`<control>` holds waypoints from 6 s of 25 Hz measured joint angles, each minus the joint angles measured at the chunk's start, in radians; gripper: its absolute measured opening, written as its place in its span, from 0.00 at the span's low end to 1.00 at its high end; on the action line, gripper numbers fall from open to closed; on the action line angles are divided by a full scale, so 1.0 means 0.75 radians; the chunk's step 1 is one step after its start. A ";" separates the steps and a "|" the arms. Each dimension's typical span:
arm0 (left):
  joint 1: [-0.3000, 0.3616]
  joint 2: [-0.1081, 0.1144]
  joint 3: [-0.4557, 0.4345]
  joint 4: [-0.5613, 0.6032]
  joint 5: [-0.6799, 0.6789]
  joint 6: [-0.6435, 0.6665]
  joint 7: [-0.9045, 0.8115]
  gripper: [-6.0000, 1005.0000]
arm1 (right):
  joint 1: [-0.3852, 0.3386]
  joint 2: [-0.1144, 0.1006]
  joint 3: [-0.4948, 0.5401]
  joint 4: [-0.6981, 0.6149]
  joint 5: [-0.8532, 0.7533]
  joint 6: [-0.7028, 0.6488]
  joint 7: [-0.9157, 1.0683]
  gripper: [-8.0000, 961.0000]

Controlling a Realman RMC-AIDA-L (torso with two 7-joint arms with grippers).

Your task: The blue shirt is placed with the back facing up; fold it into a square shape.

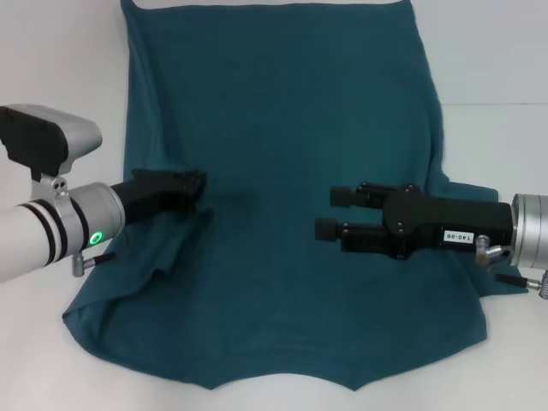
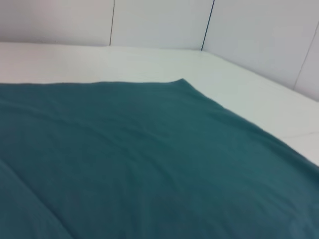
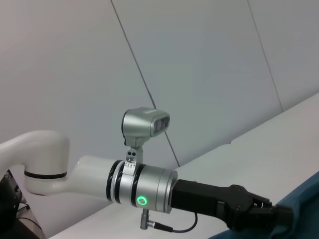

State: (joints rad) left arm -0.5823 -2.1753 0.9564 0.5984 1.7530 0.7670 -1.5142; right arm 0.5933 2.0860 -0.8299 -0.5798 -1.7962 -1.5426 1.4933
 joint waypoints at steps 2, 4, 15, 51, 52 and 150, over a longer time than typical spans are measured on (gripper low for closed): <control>-0.005 0.000 0.001 -0.003 -0.022 0.000 0.000 0.06 | -0.003 0.000 0.000 0.000 0.000 -0.006 0.000 0.82; -0.008 0.001 0.002 -0.004 -0.039 0.001 -0.005 0.07 | -0.008 -0.001 0.000 0.000 0.000 -0.010 0.000 0.82; 0.016 0.004 -0.016 0.009 -0.063 0.057 -0.099 0.21 | -0.035 -0.017 0.012 -0.001 0.000 -0.029 0.006 0.83; 0.150 0.000 -0.041 -0.146 -0.038 0.971 0.542 0.83 | -0.241 -0.157 0.312 -0.191 -0.306 0.196 0.499 0.97; 0.150 0.000 -0.028 -0.147 -0.031 0.960 0.563 0.83 | -0.240 -0.158 0.312 -0.194 -0.319 0.206 0.513 0.97; 0.144 0.000 0.056 -0.152 -0.053 0.849 0.644 0.83 | -0.083 -0.074 0.528 0.016 -0.207 0.660 0.219 0.01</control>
State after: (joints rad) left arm -0.4740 -2.1755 0.9986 0.4847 1.7130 1.4039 -1.0310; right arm 0.5313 2.0306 -0.4342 -0.5680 -1.9511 -1.0475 1.6576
